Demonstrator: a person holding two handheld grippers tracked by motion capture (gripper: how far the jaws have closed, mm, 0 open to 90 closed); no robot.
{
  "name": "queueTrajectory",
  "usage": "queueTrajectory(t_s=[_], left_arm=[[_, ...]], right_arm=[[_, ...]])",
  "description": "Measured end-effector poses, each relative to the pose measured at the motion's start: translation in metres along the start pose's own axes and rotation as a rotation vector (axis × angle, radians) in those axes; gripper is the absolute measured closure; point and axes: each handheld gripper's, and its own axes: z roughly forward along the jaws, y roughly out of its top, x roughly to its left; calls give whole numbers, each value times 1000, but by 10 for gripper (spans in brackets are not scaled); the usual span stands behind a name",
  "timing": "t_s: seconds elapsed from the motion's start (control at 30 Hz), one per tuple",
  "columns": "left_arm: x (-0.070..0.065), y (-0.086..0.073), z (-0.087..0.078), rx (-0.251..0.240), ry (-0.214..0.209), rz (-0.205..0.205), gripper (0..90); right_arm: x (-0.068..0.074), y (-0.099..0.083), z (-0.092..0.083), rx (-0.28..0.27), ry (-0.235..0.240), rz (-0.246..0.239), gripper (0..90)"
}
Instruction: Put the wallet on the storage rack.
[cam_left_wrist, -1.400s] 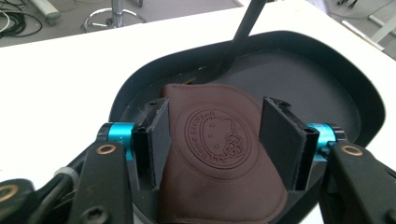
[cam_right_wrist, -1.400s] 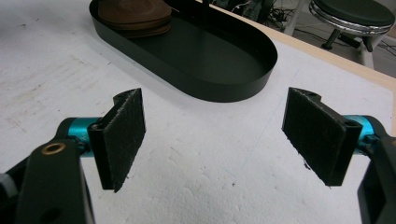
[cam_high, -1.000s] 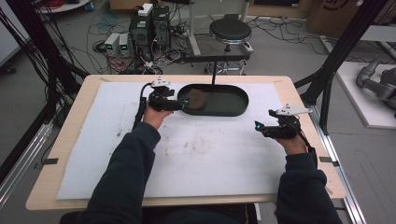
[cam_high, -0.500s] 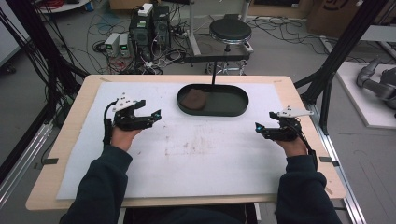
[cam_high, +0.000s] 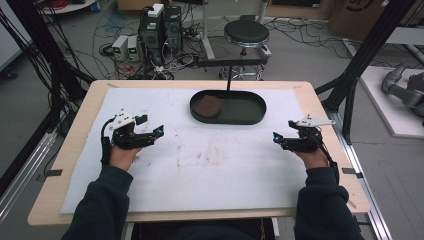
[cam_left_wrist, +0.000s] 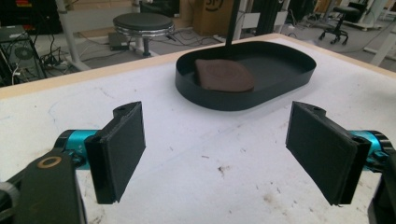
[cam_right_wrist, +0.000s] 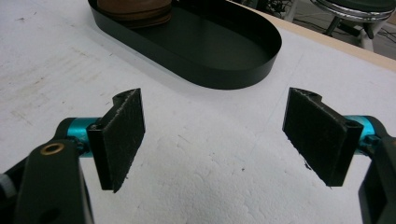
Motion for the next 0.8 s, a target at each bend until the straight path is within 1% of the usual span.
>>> queueTrajectory(t_s=[0.4,0.47,0.8], left_arm=[[4,-5,-3,0,27,-15,204],[4,-5,-3,7,28,-13,205],[6,-6,-2,3,34,-13,208]], right_arm=[[1,-1,3,11,5,5,213],[1,-1,3,11,4,3,213],[0,-2,4,13,10,1,213]])
